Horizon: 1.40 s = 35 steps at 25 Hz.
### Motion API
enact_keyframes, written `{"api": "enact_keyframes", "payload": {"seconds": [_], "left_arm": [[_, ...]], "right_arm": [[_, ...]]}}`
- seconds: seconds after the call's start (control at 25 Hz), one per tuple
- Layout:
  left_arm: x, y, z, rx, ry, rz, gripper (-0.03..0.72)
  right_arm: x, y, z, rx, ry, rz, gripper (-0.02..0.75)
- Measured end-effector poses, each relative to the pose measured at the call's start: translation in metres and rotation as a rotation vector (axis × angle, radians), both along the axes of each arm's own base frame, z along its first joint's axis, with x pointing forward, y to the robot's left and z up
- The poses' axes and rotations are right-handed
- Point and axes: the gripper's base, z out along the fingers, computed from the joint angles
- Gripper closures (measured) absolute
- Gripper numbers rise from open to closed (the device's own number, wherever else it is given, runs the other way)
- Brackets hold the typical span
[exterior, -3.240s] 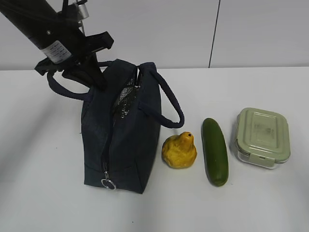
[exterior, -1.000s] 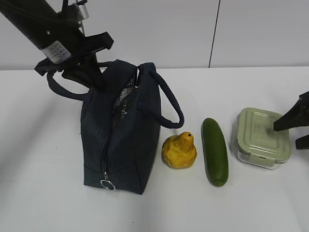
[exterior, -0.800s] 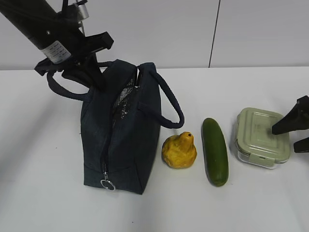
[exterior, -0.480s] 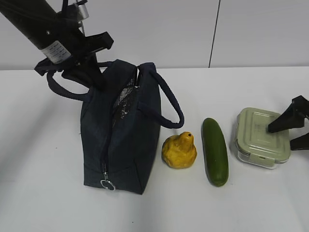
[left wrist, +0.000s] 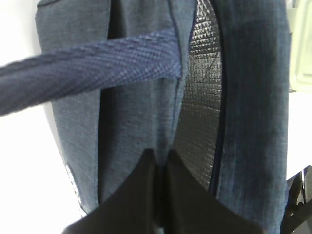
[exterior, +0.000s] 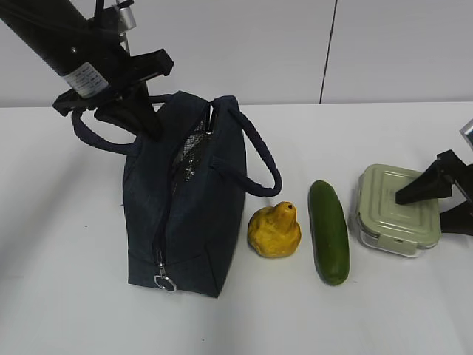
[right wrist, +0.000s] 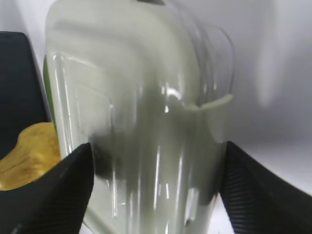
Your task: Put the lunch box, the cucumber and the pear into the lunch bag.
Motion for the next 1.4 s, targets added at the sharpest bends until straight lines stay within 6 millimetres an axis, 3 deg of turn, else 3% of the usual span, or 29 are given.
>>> {"api": "enact_keyframes", "payload": {"seconds": [0.2, 0.44, 0.68, 0.84, 1.12, 1.4], "left_arm": [[0.0, 0.0, 0.0, 0.0, 0.0, 0.0, 0.68], [0.0, 0.0, 0.0, 0.0, 0.0, 0.0, 0.68], [0.0, 0.0, 0.0, 0.0, 0.001, -0.001, 0.681], [0.0, -0.001, 0.0, -0.01, 0.002, 0.002, 0.681], [0.0, -0.012, 0.006, -0.158, 0.016, 0.0, 0.681], [0.002, -0.018, 0.01, -0.238, -0.002, 0.011, 0.681]], "right_arm": [[0.0, 0.001, -0.001, 0.013, -0.009, 0.007, 0.182], [0.002, 0.002, 0.002, 0.047, -0.017, -0.001, 0.369], [0.004, 0.003, 0.004, 0.076, -0.03, -0.025, 0.383], [0.011, 0.006, 0.011, 0.183, -0.056, -0.095, 0.383], [0.031, 0.009, 0.039, 0.276, -0.17, -0.186, 0.383], [0.032, 0.06, 0.105, 0.375, -0.294, -0.15, 0.382]]}}
